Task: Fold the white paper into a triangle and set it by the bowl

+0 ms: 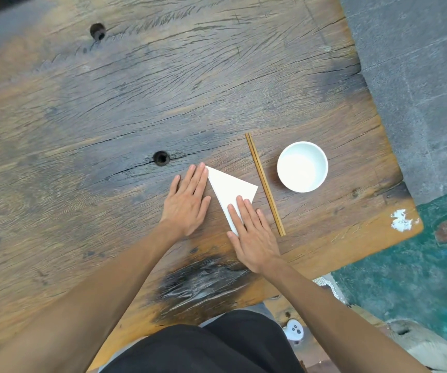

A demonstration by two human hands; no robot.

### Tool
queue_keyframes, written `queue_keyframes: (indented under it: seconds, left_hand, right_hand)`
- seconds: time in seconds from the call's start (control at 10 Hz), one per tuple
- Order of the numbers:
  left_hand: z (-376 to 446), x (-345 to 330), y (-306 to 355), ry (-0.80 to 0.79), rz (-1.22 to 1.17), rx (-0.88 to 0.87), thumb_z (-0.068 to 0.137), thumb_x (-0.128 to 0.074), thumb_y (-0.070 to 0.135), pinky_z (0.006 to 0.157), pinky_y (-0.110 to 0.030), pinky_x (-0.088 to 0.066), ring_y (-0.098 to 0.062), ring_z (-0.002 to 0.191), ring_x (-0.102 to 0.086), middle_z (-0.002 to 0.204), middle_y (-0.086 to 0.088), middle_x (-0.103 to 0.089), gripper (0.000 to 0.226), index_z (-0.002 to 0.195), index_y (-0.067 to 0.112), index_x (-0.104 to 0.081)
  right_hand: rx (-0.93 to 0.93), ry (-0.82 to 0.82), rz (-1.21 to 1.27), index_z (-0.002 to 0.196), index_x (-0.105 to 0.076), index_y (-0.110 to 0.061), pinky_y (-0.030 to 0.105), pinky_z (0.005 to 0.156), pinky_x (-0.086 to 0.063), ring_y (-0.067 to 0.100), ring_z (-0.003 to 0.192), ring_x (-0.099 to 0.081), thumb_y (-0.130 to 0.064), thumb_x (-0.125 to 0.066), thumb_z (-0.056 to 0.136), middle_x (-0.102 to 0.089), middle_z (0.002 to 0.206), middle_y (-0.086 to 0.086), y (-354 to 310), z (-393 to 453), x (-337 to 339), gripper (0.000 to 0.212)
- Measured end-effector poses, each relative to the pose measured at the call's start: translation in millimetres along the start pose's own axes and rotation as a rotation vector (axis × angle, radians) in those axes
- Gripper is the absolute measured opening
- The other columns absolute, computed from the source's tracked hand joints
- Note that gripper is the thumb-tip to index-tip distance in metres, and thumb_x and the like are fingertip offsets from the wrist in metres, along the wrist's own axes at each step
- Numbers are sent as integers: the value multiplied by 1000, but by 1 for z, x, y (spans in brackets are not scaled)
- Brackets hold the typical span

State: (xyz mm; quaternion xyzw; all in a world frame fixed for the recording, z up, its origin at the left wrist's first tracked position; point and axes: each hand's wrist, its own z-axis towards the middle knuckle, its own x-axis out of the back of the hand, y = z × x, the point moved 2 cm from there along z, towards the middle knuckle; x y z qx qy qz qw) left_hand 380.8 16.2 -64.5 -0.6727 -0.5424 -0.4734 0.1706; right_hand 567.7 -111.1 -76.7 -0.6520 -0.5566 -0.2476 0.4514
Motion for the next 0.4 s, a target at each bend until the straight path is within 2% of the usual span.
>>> queue_keyframes:
  seconds: [0.1,0.2,0.3,0.4]
  left_hand:
    - [2,3,-2,-20,5,-14,107,-21,42,130,-45,-3,-16,158,8,171,3,9,65,163,18,4]
    - [1,9,-1,-58,19,-12,108,-20,42,130,-45,-4,-14,158,9,171,4,12,65,162,18,6]
    - [0,21,1,-80,33,-16,108,-18,42,130,-42,-1,-14,158,12,171,4,13,64,162,18,7]
    - [-10,37,5,-12,23,-39,109,-15,41,130,-40,1,-14,156,17,171,4,11,61,162,18,4]
  right_hand:
    - [-17,-5,-16,165,12,-24,39,129,9,18,160,16,-52,-18,110,18,174,2,-3,2,-2,68]
    - [-27,-23,-34,164,15,-24,40,129,7,18,160,18,-53,-16,110,22,173,1,-4,1,-2,69]
    - [-11,-15,-28,164,16,-25,43,131,-1,18,160,18,-53,-14,109,22,173,1,-6,-1,4,69]
    - [13,36,13,165,12,-27,44,131,-5,16,160,16,-54,-17,109,18,174,-2,-12,-4,17,69]
